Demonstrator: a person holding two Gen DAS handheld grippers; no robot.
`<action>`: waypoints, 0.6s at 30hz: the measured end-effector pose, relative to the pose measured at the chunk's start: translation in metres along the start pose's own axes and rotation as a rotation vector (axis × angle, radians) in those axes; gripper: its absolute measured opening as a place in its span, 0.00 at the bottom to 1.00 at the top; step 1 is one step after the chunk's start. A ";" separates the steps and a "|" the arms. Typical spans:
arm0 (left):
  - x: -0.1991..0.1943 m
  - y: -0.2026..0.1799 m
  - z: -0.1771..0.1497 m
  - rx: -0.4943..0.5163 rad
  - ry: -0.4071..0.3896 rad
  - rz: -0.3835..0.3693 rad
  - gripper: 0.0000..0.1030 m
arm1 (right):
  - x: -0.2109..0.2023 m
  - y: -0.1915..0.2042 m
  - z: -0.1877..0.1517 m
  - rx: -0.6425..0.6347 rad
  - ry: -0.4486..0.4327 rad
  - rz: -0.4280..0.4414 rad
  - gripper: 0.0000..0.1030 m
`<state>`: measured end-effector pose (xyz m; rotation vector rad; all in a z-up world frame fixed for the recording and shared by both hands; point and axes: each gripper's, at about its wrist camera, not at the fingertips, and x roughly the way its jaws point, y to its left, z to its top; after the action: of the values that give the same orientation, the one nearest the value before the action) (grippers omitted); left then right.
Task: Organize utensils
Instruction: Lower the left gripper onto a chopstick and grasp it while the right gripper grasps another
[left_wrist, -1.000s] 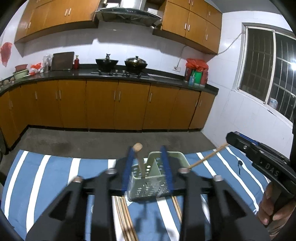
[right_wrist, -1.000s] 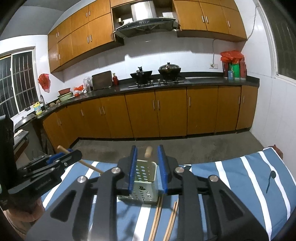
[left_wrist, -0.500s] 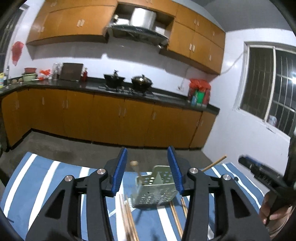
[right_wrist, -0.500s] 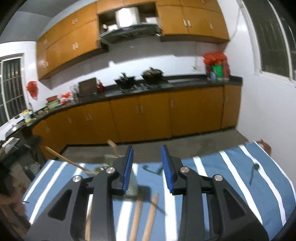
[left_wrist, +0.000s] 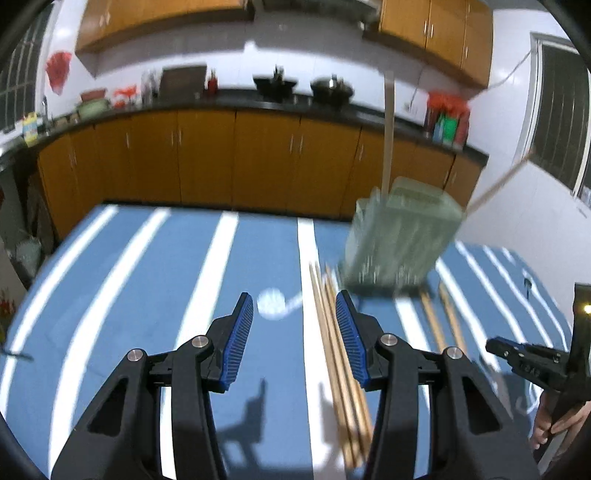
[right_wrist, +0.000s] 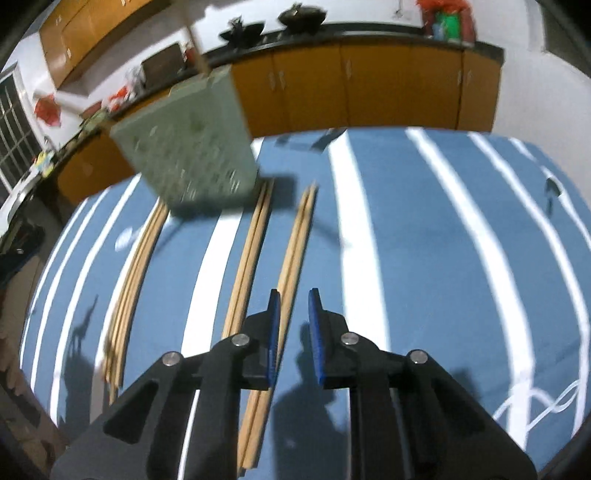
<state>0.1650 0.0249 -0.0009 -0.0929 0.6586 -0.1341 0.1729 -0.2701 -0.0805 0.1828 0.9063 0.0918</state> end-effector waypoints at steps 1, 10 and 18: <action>0.005 -0.003 -0.007 0.004 0.027 -0.002 0.46 | 0.004 0.003 -0.004 -0.008 0.014 0.002 0.15; 0.028 -0.015 -0.043 0.044 0.151 -0.029 0.43 | 0.016 0.000 -0.014 -0.019 0.055 -0.009 0.11; 0.038 -0.016 -0.058 0.035 0.216 -0.071 0.33 | 0.022 0.003 -0.013 -0.059 0.033 -0.108 0.08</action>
<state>0.1570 0.0007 -0.0674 -0.0684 0.8681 -0.2261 0.1760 -0.2623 -0.1045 0.0769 0.9437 0.0215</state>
